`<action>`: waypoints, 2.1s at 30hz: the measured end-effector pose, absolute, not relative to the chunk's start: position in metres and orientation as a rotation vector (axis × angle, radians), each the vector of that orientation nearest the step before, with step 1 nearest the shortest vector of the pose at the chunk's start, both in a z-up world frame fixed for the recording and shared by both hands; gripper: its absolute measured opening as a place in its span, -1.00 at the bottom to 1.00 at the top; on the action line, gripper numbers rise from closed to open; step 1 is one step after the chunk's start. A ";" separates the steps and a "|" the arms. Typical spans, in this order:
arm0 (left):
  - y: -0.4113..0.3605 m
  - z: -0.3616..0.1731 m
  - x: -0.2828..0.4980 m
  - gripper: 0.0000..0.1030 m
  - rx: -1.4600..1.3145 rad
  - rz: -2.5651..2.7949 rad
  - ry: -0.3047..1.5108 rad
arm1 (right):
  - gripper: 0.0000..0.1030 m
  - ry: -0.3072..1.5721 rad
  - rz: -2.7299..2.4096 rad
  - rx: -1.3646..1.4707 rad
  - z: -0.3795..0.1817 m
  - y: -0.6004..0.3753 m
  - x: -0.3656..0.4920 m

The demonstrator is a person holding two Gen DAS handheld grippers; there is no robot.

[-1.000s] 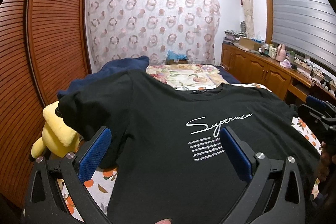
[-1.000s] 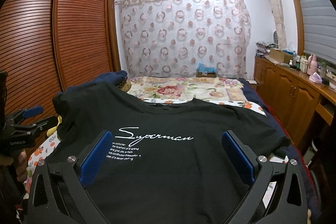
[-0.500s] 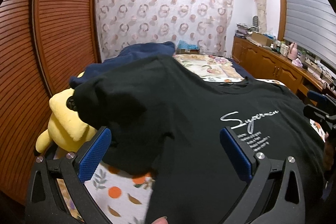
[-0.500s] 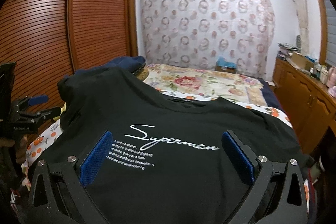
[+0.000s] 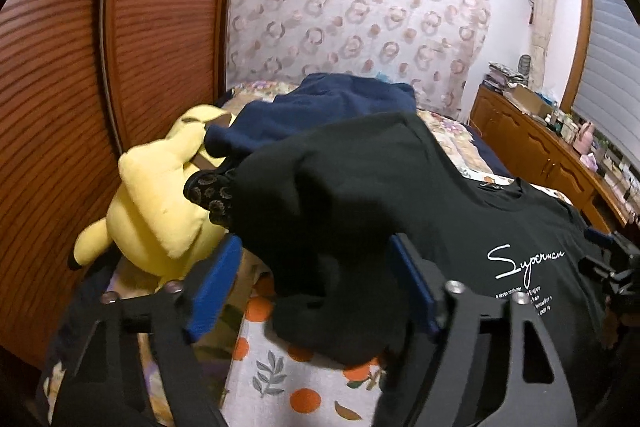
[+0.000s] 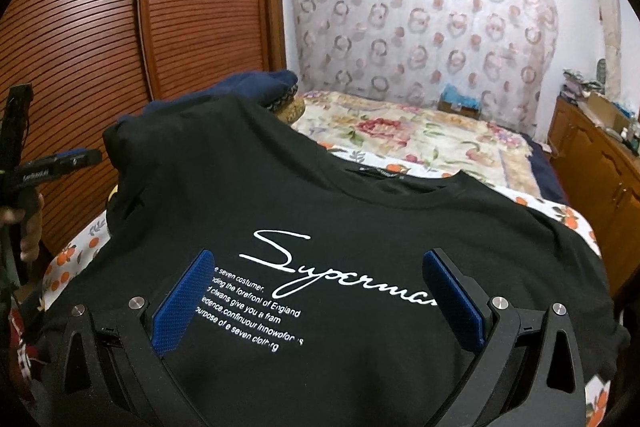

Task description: Fold small clothes

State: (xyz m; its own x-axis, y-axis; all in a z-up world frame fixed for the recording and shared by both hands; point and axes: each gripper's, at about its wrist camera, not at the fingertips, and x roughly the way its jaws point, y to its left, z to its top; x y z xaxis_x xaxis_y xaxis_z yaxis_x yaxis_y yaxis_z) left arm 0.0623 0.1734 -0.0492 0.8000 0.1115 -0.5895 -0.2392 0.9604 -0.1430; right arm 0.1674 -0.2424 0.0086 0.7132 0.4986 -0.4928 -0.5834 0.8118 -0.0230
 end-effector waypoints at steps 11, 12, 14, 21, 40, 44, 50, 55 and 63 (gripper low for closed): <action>0.194 -0.062 0.077 0.12 -0.247 0.210 0.645 | 1.00 0.578 0.642 -0.160 0.013 -0.231 0.219; 0.196 -0.061 0.076 0.11 -0.249 0.212 0.637 | 1.00 0.582 0.642 -0.161 0.014 -0.230 0.222; 0.199 -0.061 0.076 0.00 -0.254 0.206 0.627 | 1.00 0.587 0.644 -0.152 0.013 -0.231 0.225; 0.202 -0.062 0.079 -0.55 -0.252 0.163 0.611 | 1.00 0.587 0.644 -0.133 0.009 -0.229 0.235; 0.072 0.043 0.121 -0.92 -0.021 -0.153 0.574 | 1.00 0.514 0.589 -0.080 0.010 -0.252 0.215; 0.026 0.031 0.149 -0.85 0.040 -0.231 0.653 | 1.00 0.489 0.542 -0.070 0.009 -0.265 0.201; 0.012 0.005 0.158 0.09 0.057 -0.255 0.731 | 1.00 0.511 0.497 -0.065 0.000 -0.271 0.184; 0.030 -0.008 0.146 0.51 0.044 -0.199 0.747 | 1.00 0.530 0.510 -0.069 0.000 -0.256 0.179; 0.053 -0.056 0.122 0.51 0.035 -0.122 0.818 | 0.60 0.579 0.638 -0.101 -0.001 -0.209 0.184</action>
